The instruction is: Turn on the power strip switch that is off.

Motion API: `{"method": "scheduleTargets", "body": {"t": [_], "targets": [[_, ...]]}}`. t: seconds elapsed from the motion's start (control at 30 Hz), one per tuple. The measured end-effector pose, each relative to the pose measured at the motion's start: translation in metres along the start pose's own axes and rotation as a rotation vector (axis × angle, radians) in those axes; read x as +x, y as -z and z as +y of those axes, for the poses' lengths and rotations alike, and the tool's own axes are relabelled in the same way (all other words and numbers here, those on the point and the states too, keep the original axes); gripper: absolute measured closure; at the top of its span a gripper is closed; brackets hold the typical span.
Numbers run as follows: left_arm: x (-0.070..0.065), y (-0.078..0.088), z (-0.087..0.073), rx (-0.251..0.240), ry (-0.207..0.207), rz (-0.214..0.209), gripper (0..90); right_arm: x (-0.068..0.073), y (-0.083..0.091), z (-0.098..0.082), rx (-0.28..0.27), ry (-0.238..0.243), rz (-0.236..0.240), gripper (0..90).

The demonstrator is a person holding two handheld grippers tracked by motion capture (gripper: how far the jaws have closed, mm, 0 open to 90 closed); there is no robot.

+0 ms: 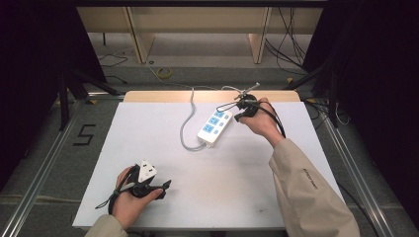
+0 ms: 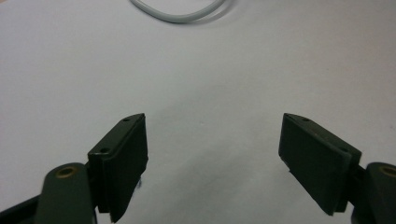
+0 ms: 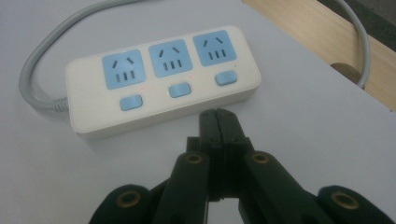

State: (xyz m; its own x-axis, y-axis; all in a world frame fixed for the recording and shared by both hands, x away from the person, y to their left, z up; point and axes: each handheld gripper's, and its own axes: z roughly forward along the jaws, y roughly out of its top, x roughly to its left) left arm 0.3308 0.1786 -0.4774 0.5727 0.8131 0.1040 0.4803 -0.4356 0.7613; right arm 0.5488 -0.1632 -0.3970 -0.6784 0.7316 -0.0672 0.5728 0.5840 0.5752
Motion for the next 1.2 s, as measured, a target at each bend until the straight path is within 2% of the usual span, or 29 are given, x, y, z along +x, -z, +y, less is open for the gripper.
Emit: {"method": "scheduleTargets", "body": {"t": [1.2], "targets": [[0.0, 0.001, 0.0, 0.001, 0.0, -0.001, 23.8, -0.001, -0.014, 0.007, 0.018, -0.015, -0.002, 90.0]]}}
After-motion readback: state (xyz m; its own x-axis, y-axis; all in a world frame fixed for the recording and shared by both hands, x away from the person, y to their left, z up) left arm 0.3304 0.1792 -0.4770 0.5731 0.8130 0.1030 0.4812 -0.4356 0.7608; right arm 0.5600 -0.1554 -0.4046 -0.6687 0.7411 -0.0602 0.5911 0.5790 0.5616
